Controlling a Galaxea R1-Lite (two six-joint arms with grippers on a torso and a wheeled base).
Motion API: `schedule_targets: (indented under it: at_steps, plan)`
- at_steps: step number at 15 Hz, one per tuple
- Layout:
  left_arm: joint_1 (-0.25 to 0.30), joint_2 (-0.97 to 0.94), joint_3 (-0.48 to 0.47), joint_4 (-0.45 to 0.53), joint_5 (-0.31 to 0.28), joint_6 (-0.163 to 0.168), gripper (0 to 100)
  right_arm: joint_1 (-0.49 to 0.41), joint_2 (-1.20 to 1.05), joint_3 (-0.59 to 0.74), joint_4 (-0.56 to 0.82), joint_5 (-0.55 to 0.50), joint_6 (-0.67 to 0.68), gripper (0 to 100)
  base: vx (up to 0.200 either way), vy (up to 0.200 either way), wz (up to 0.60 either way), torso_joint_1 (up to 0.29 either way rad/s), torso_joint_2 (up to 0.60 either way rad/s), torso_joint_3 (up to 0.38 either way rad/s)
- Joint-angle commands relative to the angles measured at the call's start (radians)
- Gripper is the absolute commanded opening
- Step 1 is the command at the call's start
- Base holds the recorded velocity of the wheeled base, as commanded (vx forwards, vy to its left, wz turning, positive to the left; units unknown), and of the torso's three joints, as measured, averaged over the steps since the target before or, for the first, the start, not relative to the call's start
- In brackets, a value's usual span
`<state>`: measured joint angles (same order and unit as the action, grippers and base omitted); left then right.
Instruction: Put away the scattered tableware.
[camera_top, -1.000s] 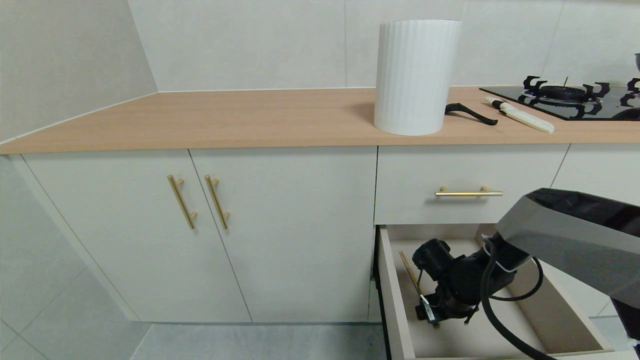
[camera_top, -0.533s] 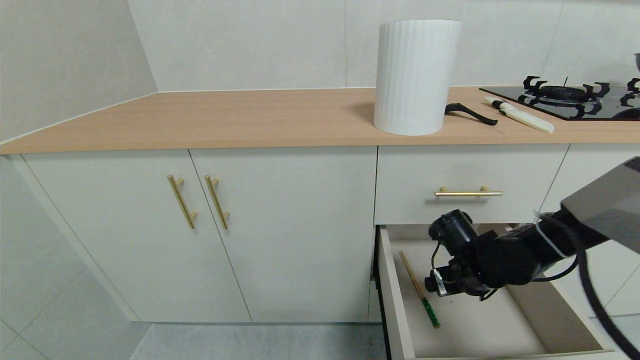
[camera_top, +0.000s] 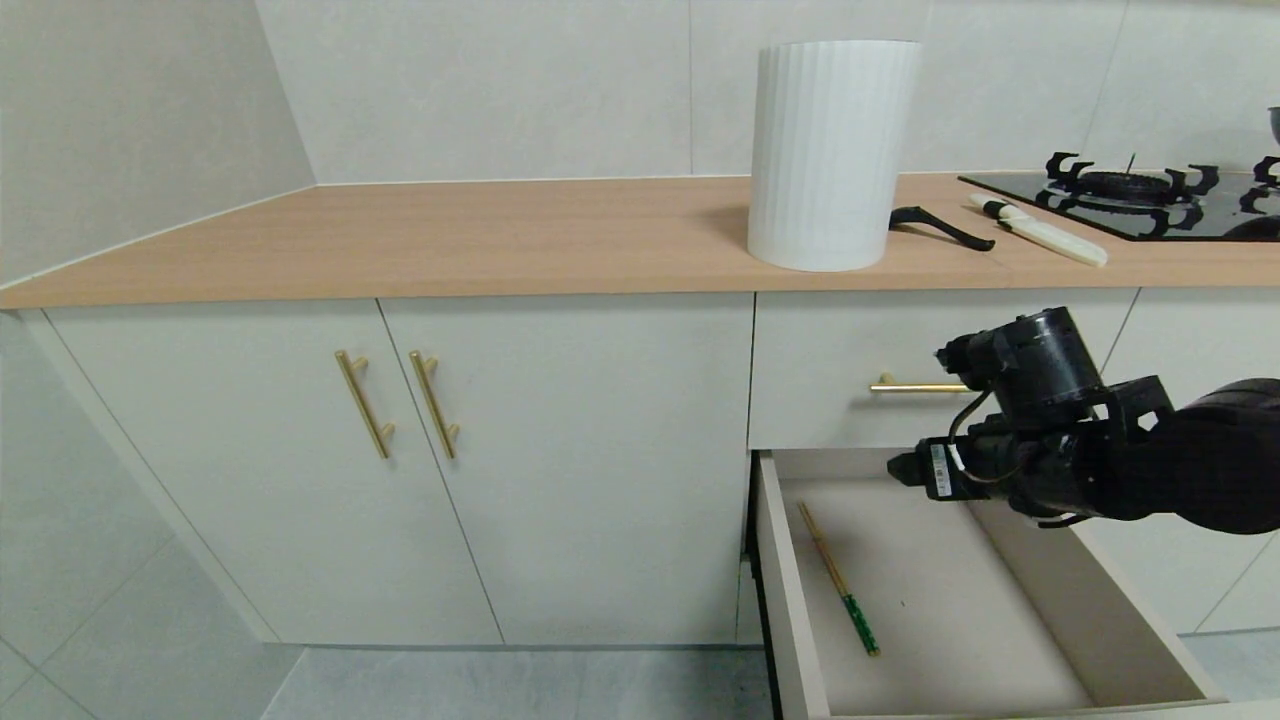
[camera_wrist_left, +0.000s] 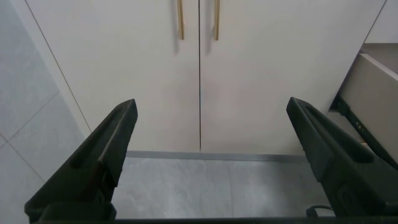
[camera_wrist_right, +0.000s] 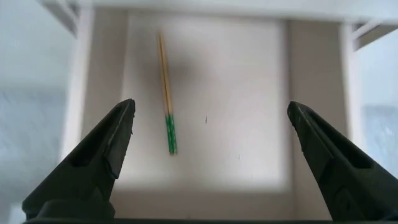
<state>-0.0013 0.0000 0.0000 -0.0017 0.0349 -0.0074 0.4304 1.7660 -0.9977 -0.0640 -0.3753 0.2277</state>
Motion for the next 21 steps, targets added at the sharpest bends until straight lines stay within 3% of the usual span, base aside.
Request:
schedule_targets:
  at_steps: [1,10,21]
  plan:
    - [0.000,0.002,0.000,0.000,0.000,0.000,100,-0.016,-0.059,-0.001,-0.011,0.001,-0.004,100,0.000,0.000,0.00,0.000,0.00,0.000]
    - [0.000,0.002,0.000,0.000,0.000,0.000,100,-0.076,-0.082,0.001,-0.085,0.001,-0.025,100,0.000,0.000,0.00,0.021,-0.09,-0.088]
    - [0.000,0.002,0.000,0.000,0.000,0.000,100,-0.101,-0.109,0.004,-0.114,0.003,-0.030,100,0.000,0.000,0.00,0.179,-0.48,-0.289]
